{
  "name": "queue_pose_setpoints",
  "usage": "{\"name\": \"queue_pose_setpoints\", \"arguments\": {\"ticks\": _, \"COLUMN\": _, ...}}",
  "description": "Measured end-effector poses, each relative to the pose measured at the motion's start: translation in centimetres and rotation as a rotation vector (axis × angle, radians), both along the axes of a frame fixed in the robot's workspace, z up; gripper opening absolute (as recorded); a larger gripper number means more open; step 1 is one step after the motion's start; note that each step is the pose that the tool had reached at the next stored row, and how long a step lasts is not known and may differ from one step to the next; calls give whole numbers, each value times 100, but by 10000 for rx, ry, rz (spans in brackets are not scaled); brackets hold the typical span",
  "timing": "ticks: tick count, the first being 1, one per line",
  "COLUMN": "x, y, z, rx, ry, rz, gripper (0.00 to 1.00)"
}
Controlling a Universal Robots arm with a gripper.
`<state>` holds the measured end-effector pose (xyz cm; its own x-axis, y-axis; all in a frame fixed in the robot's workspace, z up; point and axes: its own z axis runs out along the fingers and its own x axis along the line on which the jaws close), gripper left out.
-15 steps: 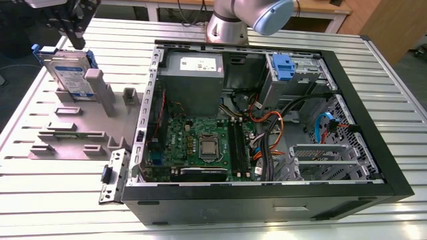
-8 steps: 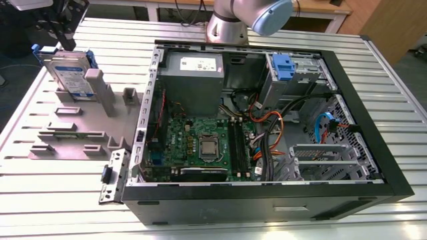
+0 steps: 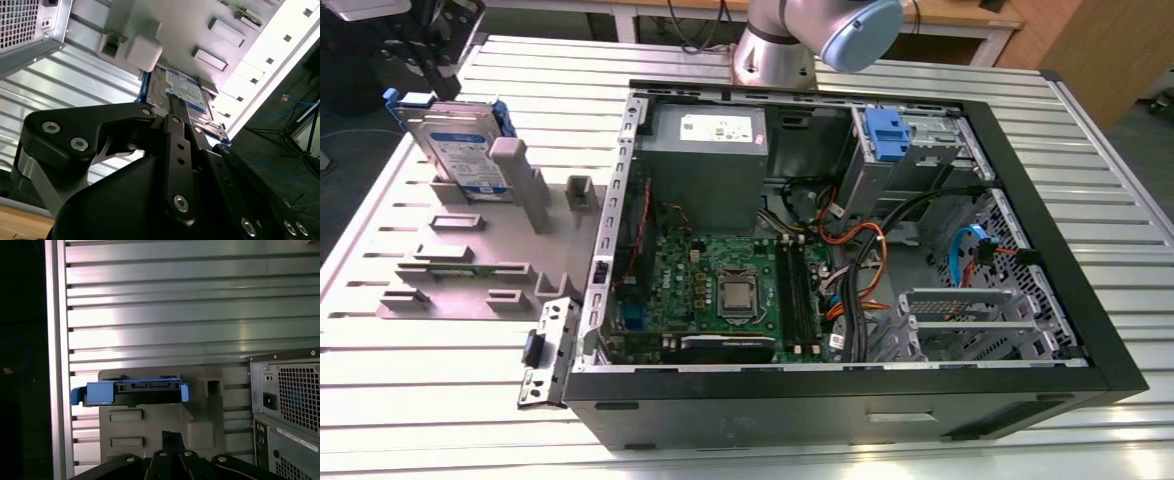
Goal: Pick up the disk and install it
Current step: 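Reach for the disk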
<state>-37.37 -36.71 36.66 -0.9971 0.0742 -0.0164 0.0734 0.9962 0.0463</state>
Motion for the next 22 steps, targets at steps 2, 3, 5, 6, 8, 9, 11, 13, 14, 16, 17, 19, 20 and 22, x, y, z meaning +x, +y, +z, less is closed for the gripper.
{"name": "queue_pose_setpoints", "arguments": {"ticks": 2, "x": -55, "y": 24, "z": -13, "rx": 6, "ry": 0, "rz": -2, "gripper": 11}}
{"name": "queue_pose_setpoints", "arguments": {"ticks": 3, "x": -87, "y": 37, "z": -20, "rx": 7, "ry": 0, "rz": -2, "gripper": 11}}
{"name": "queue_pose_setpoints", "arguments": {"ticks": 5, "x": -159, "y": 60, "z": -35, "rx": 8, "ry": 0, "rz": 0, "gripper": 11}}
{"name": "queue_pose_setpoints", "arguments": {"ticks": 6, "x": -196, "y": 69, "z": -43, "rx": 8, "ry": 0, "rz": 0, "gripper": 11}}
{"name": "queue_pose_setpoints", "arguments": {"ticks": 8, "x": -270, "y": 84, "z": -60, "rx": 8, "ry": 0, "rz": -2, "gripper": 11}}
{"name": "queue_pose_setpoints", "arguments": {"ticks": 9, "x": -306, "y": 90, "z": -69, "rx": 8, "ry": -1, "rz": -1, "gripper": 11}}
{"name": "queue_pose_setpoints", "arguments": {"ticks": 11, "x": -381, "y": 111, "z": -85, "rx": 8, "ry": 0, "rz": 0, "gripper": 11}}
{"name": "queue_pose_setpoints", "arguments": {"ticks": 13, "x": -452, "y": 141, "z": -105, "rx": 8, "ry": 0, "rz": -1, "gripper": 11}}
{"name": "queue_pose_setpoints", "arguments": {"ticks": 14, "x": -485, "y": 153, "z": -113, "rx": 8, "ry": -1, "rz": -1, "gripper": 11}}
{"name": "queue_pose_setpoints", "arguments": {"ticks": 16, "x": -543, "y": 176, "z": -128, "rx": 8, "ry": -1, "rz": -1, "gripper": 11}}
{"name": "queue_pose_setpoints", "arguments": {"ticks": 17, "x": -562, "y": 188, "z": -135, "rx": 9, "ry": -1, "rz": -1, "gripper": 11}}
{"name": "queue_pose_setpoints", "arguments": {"ticks": 19, "x": -571, "y": 216, "z": -146, "rx": 8, "ry": 5, "rz": -1, "gripper": 11}}
{"name": "queue_pose_setpoints", "arguments": {"ticks": 20, "x": -571, "y": 231, "z": -152, "rx": 9, "ry": 4, "rz": 0, "gripper": 11}}
{"name": "queue_pose_setpoints", "arguments": {"ticks": 22, "x": -571, "y": 264, "z": -158, "rx": 8, "ry": 5, "rz": 0, "gripper": 11}}
